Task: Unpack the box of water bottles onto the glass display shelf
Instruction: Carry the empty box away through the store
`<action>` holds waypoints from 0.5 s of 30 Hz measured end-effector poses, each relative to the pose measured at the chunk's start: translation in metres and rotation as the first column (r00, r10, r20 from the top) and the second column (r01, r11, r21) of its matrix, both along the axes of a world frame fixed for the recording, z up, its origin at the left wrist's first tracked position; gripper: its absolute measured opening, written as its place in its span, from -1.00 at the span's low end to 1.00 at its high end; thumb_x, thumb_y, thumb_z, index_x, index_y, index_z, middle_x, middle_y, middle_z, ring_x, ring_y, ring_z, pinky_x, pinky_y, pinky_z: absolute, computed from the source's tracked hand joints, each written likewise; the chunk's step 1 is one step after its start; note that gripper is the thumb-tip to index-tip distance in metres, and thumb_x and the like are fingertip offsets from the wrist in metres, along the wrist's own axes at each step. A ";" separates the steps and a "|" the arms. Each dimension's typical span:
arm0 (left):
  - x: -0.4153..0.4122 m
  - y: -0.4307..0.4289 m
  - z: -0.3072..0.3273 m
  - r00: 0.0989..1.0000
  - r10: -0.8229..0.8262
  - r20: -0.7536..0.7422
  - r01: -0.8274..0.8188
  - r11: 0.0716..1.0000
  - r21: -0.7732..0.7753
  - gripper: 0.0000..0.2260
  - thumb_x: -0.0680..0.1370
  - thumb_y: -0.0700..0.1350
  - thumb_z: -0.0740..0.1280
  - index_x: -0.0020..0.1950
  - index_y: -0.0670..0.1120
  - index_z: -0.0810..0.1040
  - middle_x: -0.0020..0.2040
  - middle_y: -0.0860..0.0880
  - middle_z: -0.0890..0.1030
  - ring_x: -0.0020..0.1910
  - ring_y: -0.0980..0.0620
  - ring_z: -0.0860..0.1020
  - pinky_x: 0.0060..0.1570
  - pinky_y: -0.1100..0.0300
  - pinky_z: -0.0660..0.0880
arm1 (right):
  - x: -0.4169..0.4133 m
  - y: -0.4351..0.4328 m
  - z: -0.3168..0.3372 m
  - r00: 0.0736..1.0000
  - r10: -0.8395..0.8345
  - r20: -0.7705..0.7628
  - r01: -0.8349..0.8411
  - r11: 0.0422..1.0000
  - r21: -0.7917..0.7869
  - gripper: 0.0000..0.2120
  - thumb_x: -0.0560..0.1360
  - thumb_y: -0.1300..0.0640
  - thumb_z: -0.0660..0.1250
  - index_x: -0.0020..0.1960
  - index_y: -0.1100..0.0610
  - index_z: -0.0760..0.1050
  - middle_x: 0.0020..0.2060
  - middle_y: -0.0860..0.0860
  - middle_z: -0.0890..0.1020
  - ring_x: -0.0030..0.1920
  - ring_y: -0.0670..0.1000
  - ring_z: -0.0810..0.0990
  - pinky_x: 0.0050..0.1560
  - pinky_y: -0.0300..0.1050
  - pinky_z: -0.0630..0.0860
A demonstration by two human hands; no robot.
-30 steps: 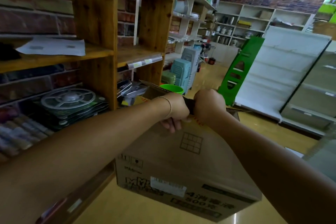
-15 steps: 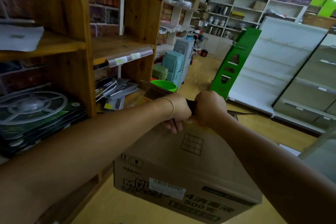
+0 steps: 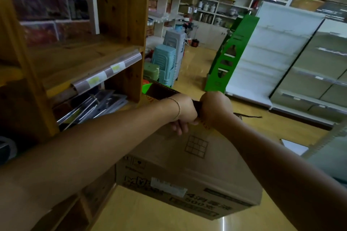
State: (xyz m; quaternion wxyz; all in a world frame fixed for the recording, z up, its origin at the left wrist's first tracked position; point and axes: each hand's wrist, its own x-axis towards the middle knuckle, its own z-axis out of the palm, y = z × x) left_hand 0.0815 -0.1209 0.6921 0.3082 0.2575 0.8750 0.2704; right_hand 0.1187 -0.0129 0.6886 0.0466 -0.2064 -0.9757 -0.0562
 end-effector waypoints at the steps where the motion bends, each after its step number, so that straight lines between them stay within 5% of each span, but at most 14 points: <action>1: -0.009 0.004 0.001 1.000 -0.002 -0.008 0.002 1.000 -0.003 -0.82 0.63 -0.10 0.30 0.20 -0.05 0.42 -0.34 -0.11 0.60 -0.47 -0.01 0.55 -0.54 0.29 0.42 | -0.008 0.004 0.000 1.000 -0.008 -0.011 0.008 1.000 -0.010 -0.89 0.43 0.18 0.50 -0.14 0.10 0.56 -0.28 0.01 0.59 -0.20 0.04 0.62 -0.14 -0.05 0.66; 9: -0.059 0.039 -0.009 0.999 -0.032 0.023 0.033 0.999 -0.020 -0.83 0.61 -0.08 0.33 -0.12 -0.06 0.38 -0.33 -0.11 0.60 -0.46 -0.02 0.54 -0.46 0.22 0.43 | -0.053 0.039 -0.009 0.999 -0.050 -0.020 0.050 0.998 -0.023 -0.89 0.44 0.17 0.49 -0.14 0.09 0.55 -0.27 0.01 0.59 -0.20 0.03 0.60 -0.14 -0.05 0.66; 15: -0.073 0.077 -0.023 0.998 -0.037 0.051 0.039 0.999 -0.028 -0.87 0.61 -0.09 0.33 0.10 -0.05 0.42 -0.34 -0.11 0.61 -0.46 -0.02 0.56 -0.45 0.20 0.46 | -0.068 0.080 -0.026 0.998 -0.064 0.020 0.065 0.997 -0.051 -0.93 0.47 0.16 0.45 -0.12 0.08 0.56 -0.27 0.01 0.57 -0.19 0.03 0.57 -0.21 -0.11 0.57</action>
